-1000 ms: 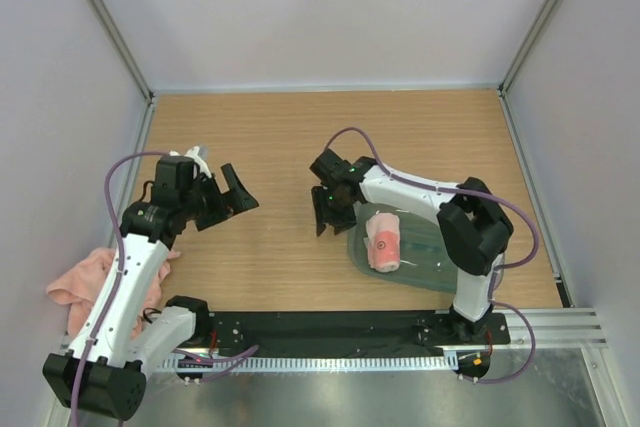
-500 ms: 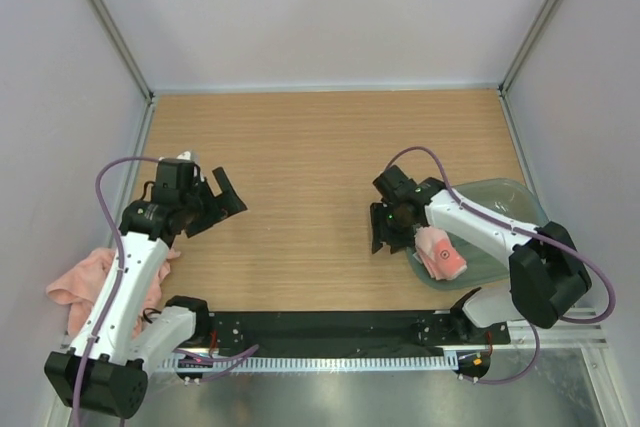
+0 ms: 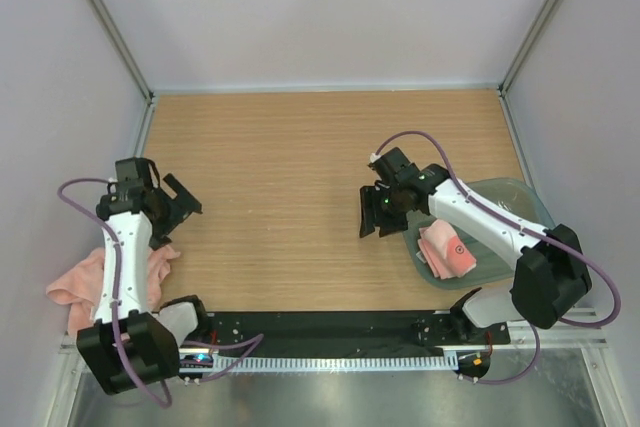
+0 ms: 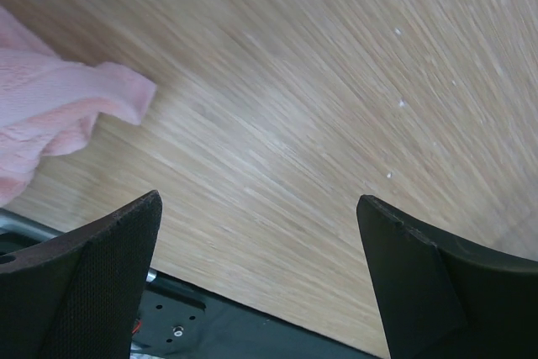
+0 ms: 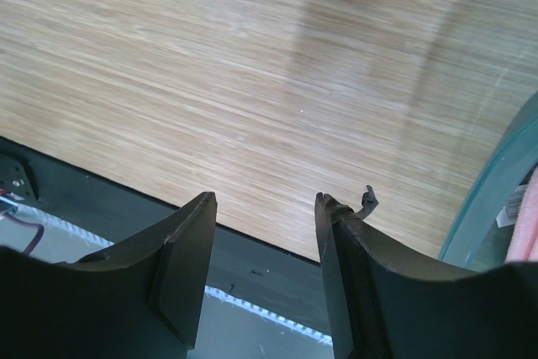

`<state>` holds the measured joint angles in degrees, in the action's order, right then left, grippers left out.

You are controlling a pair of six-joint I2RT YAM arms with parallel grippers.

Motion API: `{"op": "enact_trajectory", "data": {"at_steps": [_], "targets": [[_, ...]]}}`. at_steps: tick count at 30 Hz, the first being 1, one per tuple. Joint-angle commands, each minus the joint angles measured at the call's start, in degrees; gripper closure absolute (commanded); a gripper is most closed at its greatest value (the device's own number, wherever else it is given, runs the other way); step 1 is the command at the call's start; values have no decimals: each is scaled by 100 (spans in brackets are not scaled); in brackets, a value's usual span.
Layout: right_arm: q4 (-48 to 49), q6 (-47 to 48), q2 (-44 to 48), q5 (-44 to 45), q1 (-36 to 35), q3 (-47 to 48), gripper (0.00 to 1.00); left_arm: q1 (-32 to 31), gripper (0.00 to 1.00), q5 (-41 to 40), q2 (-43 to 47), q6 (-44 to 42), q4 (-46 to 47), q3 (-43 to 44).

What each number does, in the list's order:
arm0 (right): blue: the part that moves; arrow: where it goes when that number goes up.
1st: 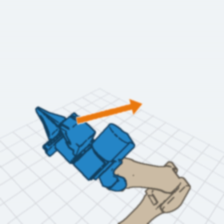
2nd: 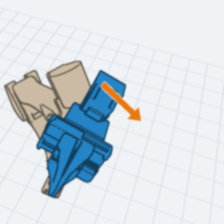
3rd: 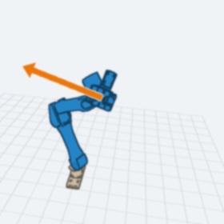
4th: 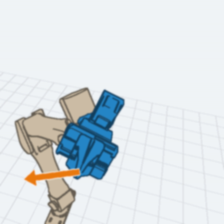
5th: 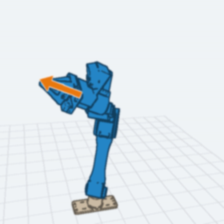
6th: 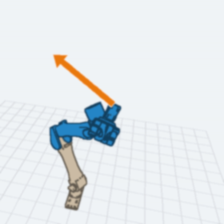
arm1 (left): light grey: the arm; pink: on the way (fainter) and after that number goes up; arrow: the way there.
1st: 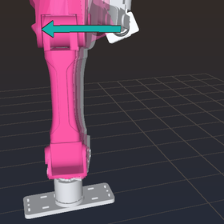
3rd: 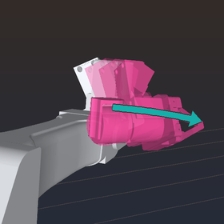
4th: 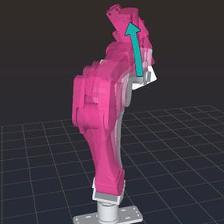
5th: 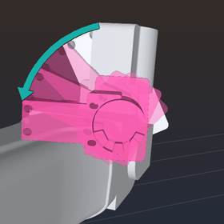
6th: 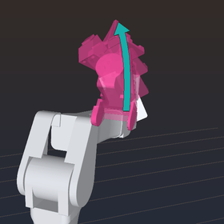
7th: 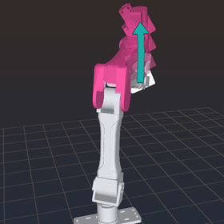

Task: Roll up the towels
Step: Place the rolled towel into the container, then move the towel to the center of the board

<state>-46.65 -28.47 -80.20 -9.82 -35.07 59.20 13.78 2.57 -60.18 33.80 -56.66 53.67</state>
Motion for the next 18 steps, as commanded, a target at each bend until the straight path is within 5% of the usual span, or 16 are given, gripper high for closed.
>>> {"op": "enact_trajectory", "data": {"at_steps": [1, 8, 18], "targets": [[-10, 175, 5, -204, -53, 250, 43, 432, 2, 130, -125, -23, -74, 30], [42, 201, -13, -301, -132, 189, 42, 1038, 0, -448, -309, 680, 60, -50], [192, 473, -320, -573, -202, 241, 41, 2032, 0, -1495, -1426, 601, -73, 425]]}}
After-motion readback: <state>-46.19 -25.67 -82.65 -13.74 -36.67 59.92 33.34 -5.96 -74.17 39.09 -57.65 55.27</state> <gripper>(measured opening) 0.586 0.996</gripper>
